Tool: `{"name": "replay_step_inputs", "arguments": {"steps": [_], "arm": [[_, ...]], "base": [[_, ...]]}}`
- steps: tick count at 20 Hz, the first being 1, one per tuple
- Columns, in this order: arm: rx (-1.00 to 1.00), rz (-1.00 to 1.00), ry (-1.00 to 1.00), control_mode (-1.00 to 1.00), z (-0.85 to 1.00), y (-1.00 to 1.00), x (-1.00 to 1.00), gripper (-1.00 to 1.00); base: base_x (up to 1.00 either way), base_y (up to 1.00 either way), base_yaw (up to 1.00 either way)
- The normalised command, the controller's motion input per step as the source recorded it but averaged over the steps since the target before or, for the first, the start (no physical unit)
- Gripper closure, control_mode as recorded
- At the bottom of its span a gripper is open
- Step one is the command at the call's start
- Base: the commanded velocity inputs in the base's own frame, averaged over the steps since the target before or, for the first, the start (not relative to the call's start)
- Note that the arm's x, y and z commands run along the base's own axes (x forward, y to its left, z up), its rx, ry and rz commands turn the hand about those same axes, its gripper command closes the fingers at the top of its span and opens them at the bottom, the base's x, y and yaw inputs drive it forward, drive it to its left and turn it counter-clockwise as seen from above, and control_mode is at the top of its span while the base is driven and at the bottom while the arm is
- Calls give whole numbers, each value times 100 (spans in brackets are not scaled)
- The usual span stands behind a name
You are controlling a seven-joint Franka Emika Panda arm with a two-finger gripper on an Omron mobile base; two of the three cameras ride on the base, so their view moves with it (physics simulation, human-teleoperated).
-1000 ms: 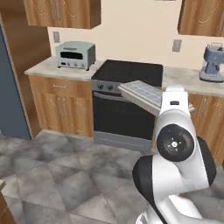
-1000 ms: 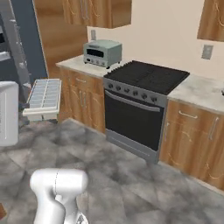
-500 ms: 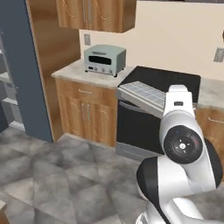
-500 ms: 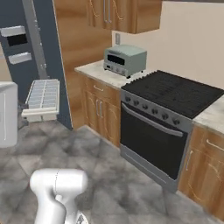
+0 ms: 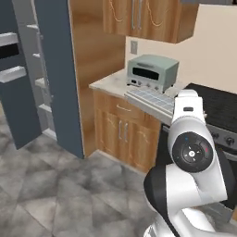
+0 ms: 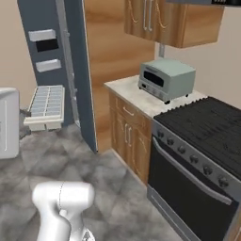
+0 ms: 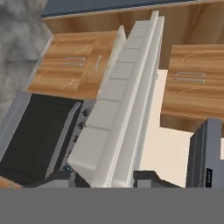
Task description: The ice cube tray has been filled with water. Take the tray and place it in the freezer to make ice. Close the freezer door after placing the tray.
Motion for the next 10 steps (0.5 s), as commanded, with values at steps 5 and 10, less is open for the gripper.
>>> {"name": "replay_step_inputs", "arguments": {"steps": [5,10], "arm": [[0,0,0,100,0,0,0,100],[0,0,0,100,0,0,0,100]], "base": [[100,0,38],[100,5,28]]}}
